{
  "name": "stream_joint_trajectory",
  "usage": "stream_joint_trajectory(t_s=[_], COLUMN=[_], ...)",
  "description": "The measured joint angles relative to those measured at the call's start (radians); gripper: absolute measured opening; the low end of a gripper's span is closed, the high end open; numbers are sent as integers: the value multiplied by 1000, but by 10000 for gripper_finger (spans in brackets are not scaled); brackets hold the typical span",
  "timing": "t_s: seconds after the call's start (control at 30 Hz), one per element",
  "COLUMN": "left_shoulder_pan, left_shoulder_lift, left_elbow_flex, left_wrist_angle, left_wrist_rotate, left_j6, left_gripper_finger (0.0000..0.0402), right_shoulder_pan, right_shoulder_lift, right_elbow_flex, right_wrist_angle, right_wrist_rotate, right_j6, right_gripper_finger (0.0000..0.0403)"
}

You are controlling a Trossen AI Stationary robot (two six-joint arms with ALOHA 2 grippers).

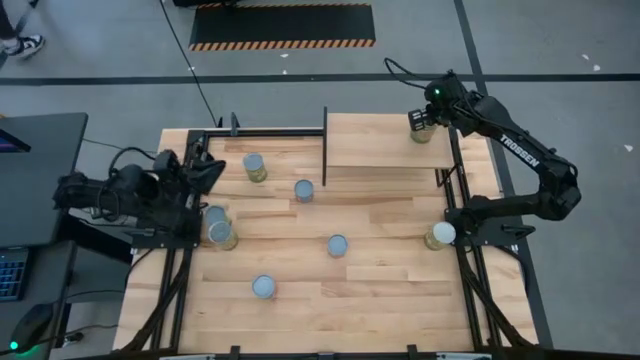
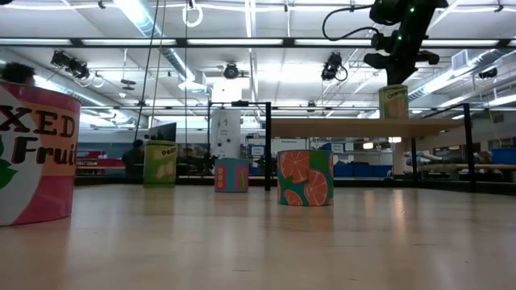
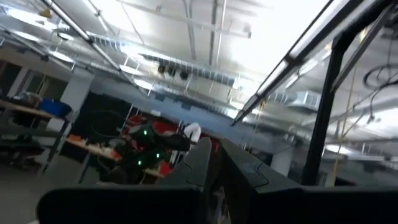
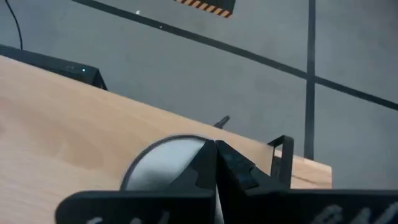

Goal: Pick and place cans onto a shelf
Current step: Put the right large canned oranges can on the shelf

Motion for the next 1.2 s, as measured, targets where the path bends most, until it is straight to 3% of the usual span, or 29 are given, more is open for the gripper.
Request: stream_joint_trajectory(t_s=[0.2,0.43,0.73,0.97,1.07,1.2], left_shoulder_pan=[0,0,0,0,0,0], left_shoulder_lift=[114,155,156,156,156,156], left_elbow_flex=[91,107,107,107,107,107], left_wrist_angle=[-69,-74,-73,-73,-73,-75], left_wrist_rotate=[0,-3,-4,61,80,92], left_j6=[0,0,-12,-12,-13,-12], left_gripper_finger=[39,39,39,39,39,39], right_shoulder_pan=[10,21,11,11,20,57], right_shoulder_lift=[-19,-18,-2,0,-4,-26], right_elbow_flex=[58,57,35,24,28,71], right_wrist_angle=[-57,-134,-133,-84,-82,-140], right_wrist_rotate=[-96,-160,-53,7,9,-54], right_j6=[103,268,294,231,236,390], right_gripper_finger=[5,5,5,5,5,5])
